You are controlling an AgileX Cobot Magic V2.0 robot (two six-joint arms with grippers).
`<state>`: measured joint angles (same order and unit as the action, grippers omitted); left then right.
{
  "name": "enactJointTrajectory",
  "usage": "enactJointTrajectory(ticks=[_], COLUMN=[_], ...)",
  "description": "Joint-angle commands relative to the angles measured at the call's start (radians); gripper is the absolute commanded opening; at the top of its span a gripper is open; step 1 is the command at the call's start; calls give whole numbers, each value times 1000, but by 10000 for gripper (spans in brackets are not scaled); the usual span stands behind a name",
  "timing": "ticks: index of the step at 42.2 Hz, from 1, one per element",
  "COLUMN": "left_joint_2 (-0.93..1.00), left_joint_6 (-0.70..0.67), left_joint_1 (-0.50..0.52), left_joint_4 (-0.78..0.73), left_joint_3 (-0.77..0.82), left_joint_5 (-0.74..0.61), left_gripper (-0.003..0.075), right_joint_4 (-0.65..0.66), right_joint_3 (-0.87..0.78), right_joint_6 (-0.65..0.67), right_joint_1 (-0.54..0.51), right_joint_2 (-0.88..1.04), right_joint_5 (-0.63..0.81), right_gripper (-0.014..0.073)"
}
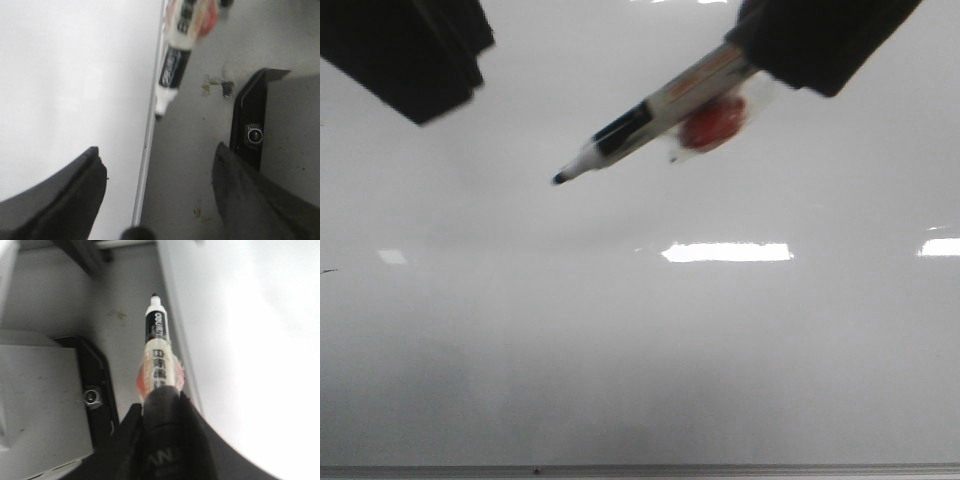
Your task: Write number 9 on whiteboard
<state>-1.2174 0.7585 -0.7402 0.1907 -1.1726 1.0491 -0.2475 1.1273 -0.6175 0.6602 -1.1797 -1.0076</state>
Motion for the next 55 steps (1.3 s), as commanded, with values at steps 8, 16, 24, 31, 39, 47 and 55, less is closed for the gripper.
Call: enactJointTrajectory(ticks=[8,16,24,31,39,47,55], left_joint_2=[177,199,199,199,199,199,199], left_joint_6=[-59,-59,-59,-59,-59,-59,-59], left_joint_1=[210,277,277,277,277,277,277], left_joint_4=[32,54,63,63,63,63,63], left_joint_3=[53,90,90,90,90,90,90], left_joint_5=[-86,-145,-172,-175,-175,-175,-180], left_gripper=[452,452,452,452,452,452,452], right_joint_4=[30,-104,-106,-106,-106,-106,-106], right_joint_3=[-73,-253,-263,-263,-236,-152,-26], right_joint_6=[303,262,262,262,261,250,246], right_joint_1=[-314,-388,-386,-386,-386,-386,-365], right_joint_2=[190,252,191,134,66,-40,-165], right_joint_5=[172,481,598,658,682,693,670], right_gripper=[-50,-50,-50,-77,-77,-77,-77])
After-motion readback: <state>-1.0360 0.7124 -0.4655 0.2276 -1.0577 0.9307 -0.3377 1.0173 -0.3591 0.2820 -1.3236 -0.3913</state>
